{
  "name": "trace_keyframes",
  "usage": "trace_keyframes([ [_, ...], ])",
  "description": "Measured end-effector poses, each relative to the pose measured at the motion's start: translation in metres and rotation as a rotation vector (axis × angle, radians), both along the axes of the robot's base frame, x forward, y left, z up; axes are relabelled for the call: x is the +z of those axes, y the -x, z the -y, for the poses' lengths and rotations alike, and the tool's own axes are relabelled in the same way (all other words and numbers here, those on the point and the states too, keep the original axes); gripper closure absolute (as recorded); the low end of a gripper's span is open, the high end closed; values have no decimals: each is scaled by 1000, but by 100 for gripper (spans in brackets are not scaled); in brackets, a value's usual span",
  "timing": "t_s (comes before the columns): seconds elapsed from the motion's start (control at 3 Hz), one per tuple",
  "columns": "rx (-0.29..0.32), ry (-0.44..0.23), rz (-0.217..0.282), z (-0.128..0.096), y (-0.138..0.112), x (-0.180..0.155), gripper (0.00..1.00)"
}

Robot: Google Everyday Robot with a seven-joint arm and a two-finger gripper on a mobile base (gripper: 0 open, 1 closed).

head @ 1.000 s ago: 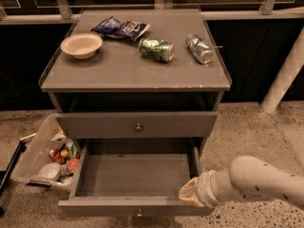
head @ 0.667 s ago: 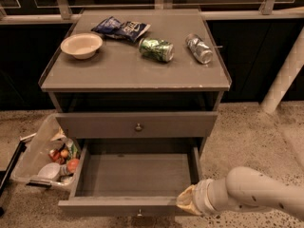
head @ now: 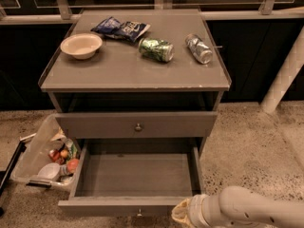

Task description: Close middle drawer

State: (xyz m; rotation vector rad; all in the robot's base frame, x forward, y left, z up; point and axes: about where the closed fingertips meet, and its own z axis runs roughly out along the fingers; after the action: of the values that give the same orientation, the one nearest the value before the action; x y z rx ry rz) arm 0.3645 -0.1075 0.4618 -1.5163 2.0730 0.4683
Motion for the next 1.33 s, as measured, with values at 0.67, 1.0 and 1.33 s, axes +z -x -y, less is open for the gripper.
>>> trace_keyframes([
  [0.67,1,21,13,0,-15,-51,100],
  [1.0,0,21,11,0,-14,-52,81],
  [1.33,0,21,11,0,-14,-52,58],
])
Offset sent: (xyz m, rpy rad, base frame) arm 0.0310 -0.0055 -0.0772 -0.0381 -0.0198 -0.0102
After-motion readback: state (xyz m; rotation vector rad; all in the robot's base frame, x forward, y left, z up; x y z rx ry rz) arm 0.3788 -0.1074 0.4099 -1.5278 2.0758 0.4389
